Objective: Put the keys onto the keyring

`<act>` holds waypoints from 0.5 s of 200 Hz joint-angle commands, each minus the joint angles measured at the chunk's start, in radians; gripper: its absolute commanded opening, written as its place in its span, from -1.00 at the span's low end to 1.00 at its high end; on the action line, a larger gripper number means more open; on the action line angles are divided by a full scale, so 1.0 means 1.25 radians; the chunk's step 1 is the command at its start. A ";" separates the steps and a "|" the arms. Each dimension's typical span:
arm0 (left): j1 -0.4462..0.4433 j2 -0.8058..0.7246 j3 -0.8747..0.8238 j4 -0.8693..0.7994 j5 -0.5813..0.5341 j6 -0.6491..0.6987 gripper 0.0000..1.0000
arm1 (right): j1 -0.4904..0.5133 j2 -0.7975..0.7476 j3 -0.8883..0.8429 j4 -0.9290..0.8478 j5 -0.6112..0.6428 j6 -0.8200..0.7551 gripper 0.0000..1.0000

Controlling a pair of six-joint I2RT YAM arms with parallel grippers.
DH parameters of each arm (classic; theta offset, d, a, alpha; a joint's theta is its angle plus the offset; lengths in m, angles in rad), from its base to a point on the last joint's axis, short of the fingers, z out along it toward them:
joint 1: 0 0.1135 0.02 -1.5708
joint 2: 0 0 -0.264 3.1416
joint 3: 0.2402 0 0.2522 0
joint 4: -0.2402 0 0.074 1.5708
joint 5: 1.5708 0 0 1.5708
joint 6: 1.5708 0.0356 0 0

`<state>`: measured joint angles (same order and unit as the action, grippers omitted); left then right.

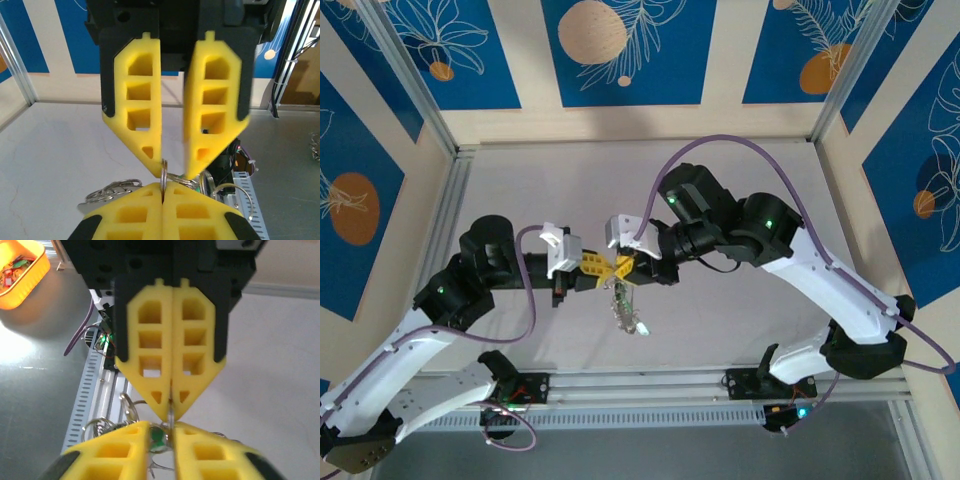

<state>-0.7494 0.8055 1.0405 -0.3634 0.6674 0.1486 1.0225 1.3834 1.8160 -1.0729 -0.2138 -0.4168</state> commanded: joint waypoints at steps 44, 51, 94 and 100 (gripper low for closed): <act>-0.002 -0.037 -0.048 0.120 0.023 -0.038 -1.00 | -0.068 -0.121 -0.178 0.147 -0.147 0.119 -0.34; -0.003 -0.036 -0.049 0.128 0.028 -0.043 -1.00 | -0.072 -0.126 -0.185 0.149 -0.153 0.121 -0.37; -0.003 -0.040 -0.060 0.166 0.053 -0.066 -1.00 | -0.083 -0.119 -0.203 0.164 -0.189 0.125 -0.53; -0.002 -0.042 -0.060 0.170 0.055 -0.069 -1.00 | -0.085 -0.118 -0.206 0.170 -0.192 0.127 -0.54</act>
<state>-0.7494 0.7731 0.9714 -0.2405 0.6888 0.0898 0.9268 1.2381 1.5829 -0.8963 -0.3878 -0.2794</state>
